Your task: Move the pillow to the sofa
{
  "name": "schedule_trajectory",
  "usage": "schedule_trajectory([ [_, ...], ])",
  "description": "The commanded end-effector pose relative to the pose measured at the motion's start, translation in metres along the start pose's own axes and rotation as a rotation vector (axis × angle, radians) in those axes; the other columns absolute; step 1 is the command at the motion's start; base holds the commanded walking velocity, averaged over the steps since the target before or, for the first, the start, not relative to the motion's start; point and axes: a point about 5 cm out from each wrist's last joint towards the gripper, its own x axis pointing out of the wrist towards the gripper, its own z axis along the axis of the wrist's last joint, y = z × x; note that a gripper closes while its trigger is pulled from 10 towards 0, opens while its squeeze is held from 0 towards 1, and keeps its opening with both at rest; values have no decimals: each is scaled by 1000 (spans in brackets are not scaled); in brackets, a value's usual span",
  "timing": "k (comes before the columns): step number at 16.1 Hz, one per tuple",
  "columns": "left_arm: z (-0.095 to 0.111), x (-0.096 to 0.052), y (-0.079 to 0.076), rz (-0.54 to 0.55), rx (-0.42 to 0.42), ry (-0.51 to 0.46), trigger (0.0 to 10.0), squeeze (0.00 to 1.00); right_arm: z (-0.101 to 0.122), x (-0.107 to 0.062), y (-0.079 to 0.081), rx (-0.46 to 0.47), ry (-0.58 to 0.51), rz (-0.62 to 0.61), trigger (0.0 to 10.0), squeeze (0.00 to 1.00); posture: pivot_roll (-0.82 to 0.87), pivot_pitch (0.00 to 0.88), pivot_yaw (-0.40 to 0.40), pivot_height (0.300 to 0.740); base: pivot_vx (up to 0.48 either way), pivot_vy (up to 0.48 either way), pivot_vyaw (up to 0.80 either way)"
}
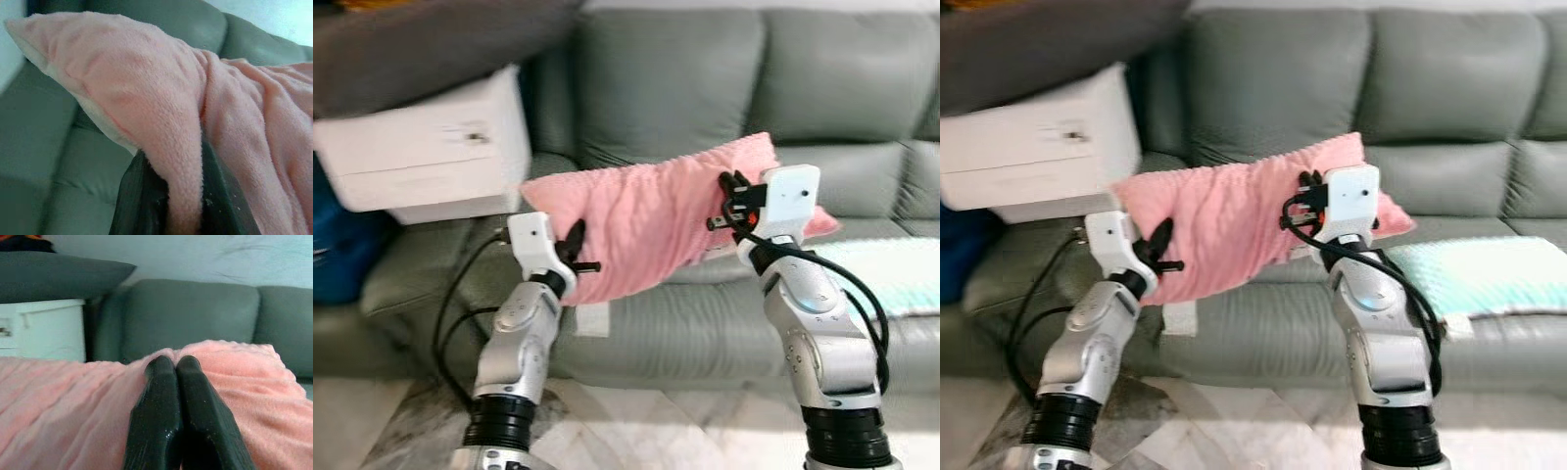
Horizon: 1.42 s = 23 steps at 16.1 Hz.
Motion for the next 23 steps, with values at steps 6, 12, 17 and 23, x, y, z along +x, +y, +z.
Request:
schedule_trajectory([
  [6, 12, 0, -4, -49, 5, -60, 10000, 0, 7, 2, 6, -4, -26, 25, 10000, 0, -133, 21, 17, 740, 384, 0, 0],
  [12, 11, 0, -5, -61, 11, -51, 10000, 0, 7, 2, 7, -1, -27, 24, 10000, 0, -131, 22, 21, 740, 480, 0, 0],
  [17, 10, -1, -7, -66, -8, -53, 10000, 0, 6, 2, 8, 4, -22, 26, 10000, 0, -130, 21, 21, 740, 447, 0, -320],
  [23, 4, -1, -9, -77, -19, -12, 10000, 0, 7, 3, 7, 0, -28, 29, 10000, 0, -129, 14, 17, 740, 0, 0, -90],
])
